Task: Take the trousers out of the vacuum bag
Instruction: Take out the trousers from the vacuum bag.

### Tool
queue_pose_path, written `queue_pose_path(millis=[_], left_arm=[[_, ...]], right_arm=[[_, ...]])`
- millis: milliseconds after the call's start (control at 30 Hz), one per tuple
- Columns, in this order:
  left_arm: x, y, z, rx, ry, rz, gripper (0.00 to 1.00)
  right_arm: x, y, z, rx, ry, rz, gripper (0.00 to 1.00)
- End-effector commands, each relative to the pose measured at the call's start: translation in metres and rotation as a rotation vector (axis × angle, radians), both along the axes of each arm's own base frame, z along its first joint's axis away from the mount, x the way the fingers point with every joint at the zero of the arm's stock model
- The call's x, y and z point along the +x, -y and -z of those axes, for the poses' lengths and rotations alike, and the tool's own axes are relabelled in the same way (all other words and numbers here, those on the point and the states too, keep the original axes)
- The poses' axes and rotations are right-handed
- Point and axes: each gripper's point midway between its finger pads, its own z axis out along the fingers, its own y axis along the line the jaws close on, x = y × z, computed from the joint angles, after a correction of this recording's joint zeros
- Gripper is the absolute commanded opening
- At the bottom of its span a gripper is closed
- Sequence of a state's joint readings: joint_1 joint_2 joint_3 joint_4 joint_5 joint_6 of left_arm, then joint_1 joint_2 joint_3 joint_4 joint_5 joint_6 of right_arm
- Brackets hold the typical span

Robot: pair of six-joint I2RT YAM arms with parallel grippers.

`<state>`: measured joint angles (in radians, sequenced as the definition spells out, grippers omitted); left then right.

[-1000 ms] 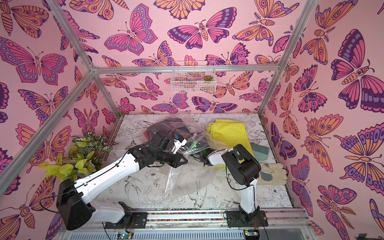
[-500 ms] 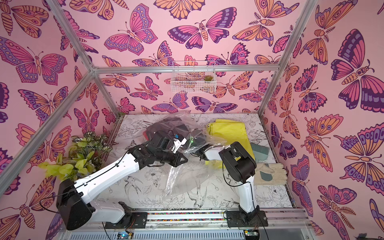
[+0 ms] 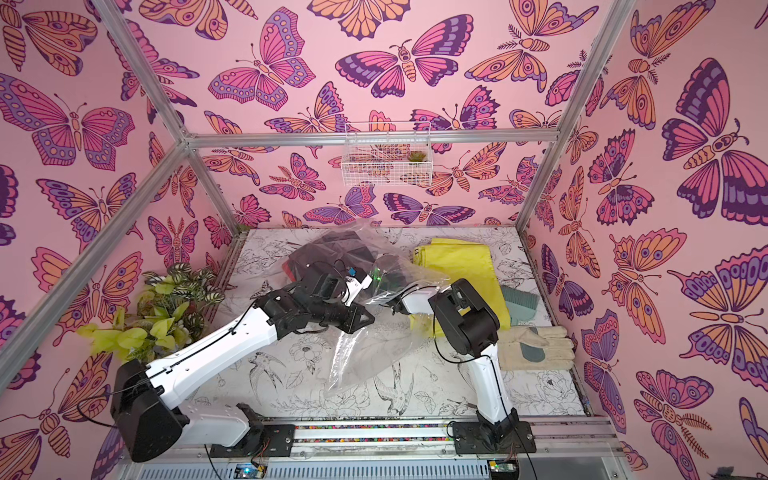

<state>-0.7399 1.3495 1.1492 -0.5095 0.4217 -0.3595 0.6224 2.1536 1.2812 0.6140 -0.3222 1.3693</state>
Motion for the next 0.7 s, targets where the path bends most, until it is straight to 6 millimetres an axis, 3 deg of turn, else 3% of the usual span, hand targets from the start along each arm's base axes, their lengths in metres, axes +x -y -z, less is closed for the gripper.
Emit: queue_pose_path(millis=[0,100,167,267,333,533,667], left_arm=[[-0.009,-0.011,-0.006,0.004,-0.021,-0.017,0.22],[-0.006,-0.016,-0.017,-0.01,-0.003,-0.039,0.48],[-0.008,-0.022,-0.034,-0.036,0.029,-0.051,0.68],[-0.01,-0.03,-0.044,-0.036,0.048,-0.07,0.9],[-0.013,-0.037,-0.049,-0.038,0.059,-0.079,0.99],[-0.042,-0.058,-0.069,-0.091,0.101,-0.012,1.0],[-0.036,-0.083,-0.075,-0.101,0.114,-0.125,1.0]], right_arm=[[0.002,-0.017,-0.051,0.128,0.119,-0.067,0.0],[-0.004,-0.024,-0.074,0.212,0.16,-0.116,0.0],[-0.007,-0.028,-0.088,0.269,0.18,-0.147,0.0],[-0.014,-0.03,-0.109,0.338,0.217,-0.183,0.0],[-0.019,-0.03,-0.121,0.373,0.236,-0.2,0.0],[-0.041,-0.025,-0.152,0.452,0.274,-0.272,0.0],[-0.057,-0.02,-0.168,0.48,0.297,-0.314,0.0]])
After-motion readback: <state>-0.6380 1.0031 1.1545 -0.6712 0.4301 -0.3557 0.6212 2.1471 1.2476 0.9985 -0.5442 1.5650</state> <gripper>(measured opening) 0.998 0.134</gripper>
